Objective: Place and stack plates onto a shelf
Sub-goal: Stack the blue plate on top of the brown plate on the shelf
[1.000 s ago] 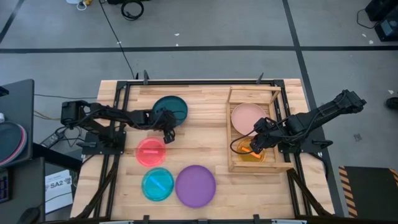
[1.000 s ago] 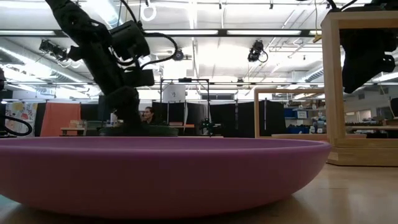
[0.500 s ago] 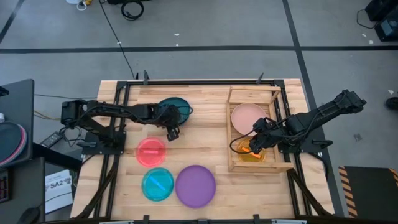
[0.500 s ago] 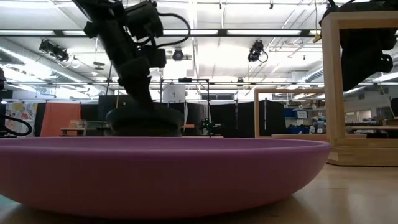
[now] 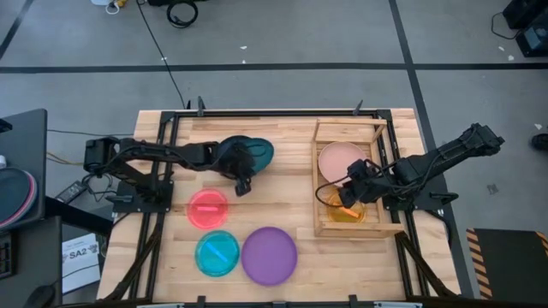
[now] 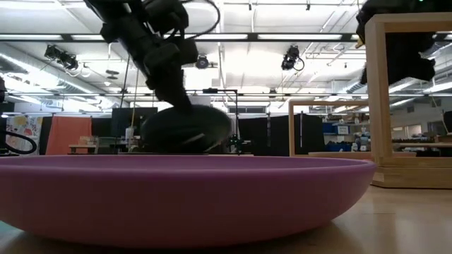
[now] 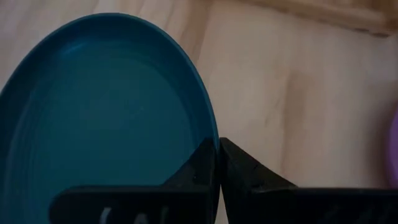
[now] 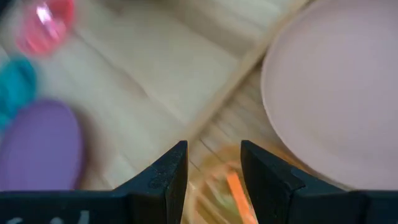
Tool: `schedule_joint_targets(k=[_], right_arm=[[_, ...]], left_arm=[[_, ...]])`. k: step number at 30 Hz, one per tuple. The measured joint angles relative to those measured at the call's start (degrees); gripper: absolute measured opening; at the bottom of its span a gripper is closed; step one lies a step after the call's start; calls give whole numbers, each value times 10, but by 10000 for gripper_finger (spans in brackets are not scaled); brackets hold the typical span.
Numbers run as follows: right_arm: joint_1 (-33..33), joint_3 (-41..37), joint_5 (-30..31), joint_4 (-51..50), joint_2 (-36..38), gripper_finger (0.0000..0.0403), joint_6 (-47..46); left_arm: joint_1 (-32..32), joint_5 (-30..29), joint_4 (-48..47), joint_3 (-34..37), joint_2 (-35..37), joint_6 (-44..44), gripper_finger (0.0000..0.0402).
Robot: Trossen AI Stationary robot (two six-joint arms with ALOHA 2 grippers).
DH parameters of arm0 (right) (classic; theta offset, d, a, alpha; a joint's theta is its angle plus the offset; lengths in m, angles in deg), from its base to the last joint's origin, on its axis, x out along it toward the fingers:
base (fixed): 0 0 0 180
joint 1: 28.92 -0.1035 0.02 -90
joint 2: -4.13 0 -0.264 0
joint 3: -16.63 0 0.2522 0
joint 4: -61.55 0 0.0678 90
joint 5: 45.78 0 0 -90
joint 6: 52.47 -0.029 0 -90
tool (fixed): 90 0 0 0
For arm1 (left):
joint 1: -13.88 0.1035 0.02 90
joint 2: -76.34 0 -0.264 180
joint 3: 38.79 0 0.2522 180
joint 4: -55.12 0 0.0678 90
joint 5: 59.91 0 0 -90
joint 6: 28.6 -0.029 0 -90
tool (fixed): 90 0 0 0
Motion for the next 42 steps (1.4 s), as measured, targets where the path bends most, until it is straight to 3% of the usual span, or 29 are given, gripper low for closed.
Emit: schedule_joint_targets(k=[7,22,33,42], right_arm=[[20,0,59,86,0,154,-58],[113,0,61,269,-34,154,-44],[163,1,60,528,-144,154,123],[203,1,60,596,-220,154,134]], left_arm=[[-39,-33,54,0,0,-96,16],[-135,-232,110,0,0,-339,16],[-142,-253,109,0,0,-353,16],[-142,-253,109,0,0,-353,16]])
